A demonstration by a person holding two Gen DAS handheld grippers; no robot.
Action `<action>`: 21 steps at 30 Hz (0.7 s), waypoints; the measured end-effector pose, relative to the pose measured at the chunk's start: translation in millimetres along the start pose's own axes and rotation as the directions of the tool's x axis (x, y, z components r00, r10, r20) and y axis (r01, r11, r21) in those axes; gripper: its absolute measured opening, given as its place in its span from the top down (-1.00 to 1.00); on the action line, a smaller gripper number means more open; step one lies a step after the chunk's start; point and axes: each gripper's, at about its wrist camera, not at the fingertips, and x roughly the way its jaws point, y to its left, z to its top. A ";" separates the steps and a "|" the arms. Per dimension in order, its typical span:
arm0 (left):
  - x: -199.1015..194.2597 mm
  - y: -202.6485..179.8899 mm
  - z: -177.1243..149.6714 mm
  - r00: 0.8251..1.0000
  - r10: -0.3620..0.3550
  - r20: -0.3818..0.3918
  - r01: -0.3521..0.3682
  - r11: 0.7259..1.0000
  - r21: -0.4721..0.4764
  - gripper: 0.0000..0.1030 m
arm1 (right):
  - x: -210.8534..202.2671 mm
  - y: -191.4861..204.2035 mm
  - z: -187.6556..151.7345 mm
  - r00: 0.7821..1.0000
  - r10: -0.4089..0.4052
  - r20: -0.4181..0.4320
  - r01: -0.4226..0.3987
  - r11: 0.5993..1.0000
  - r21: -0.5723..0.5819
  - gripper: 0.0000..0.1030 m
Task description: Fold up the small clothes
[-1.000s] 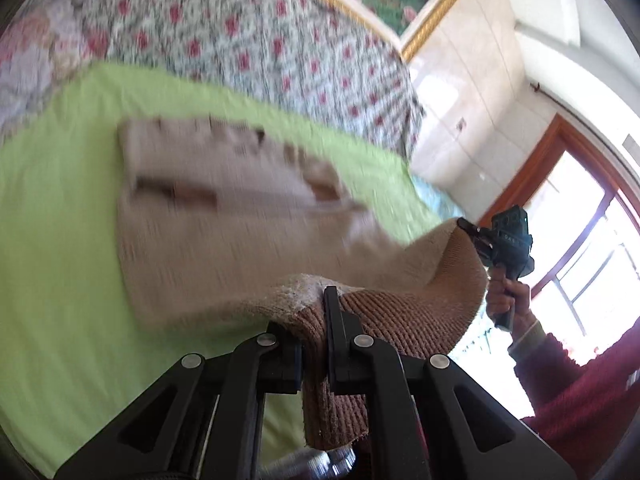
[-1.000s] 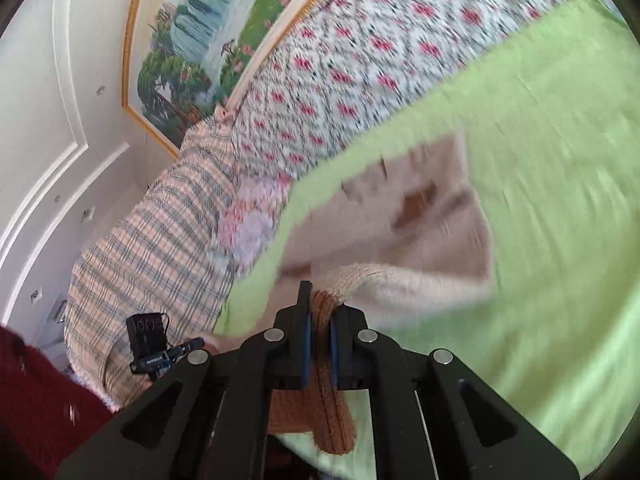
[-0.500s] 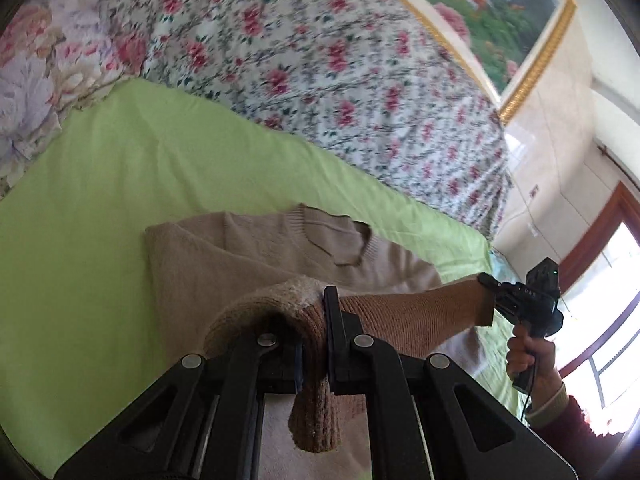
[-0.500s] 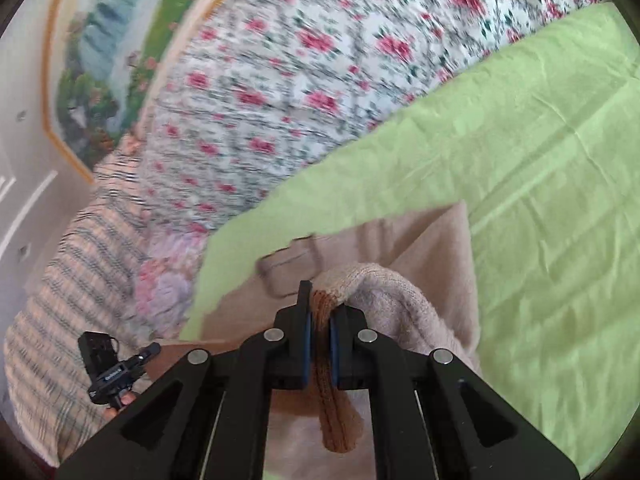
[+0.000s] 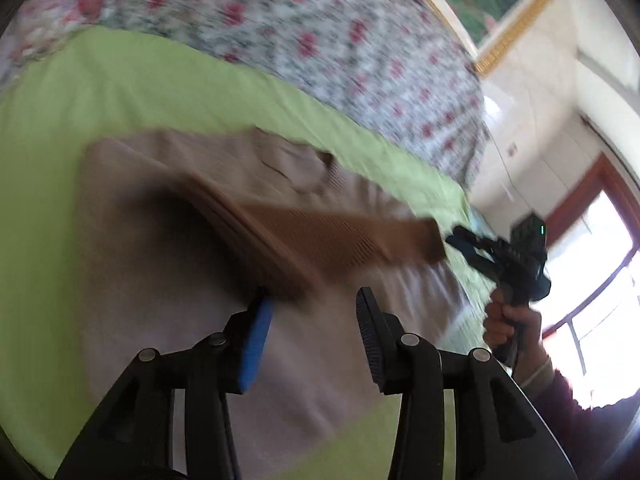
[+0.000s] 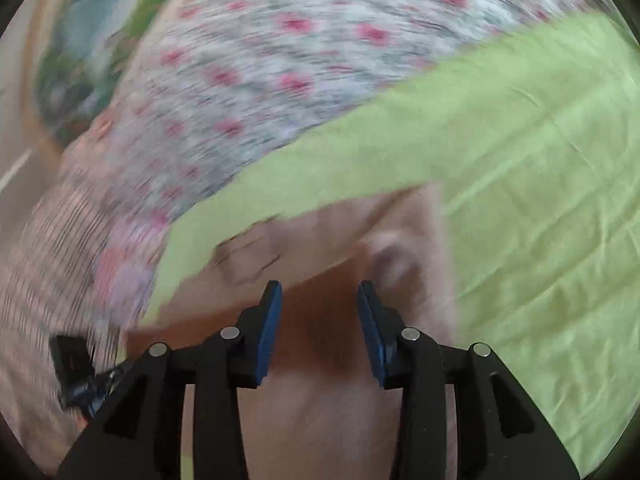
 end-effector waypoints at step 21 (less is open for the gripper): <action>-2.8 96.0 65.4 0.950 0.303 0.077 -0.274 0.924 -0.266 0.42 | 49.5 -18.3 49.4 0.957 -0.290 -0.006 0.289 0.956 -0.054 0.22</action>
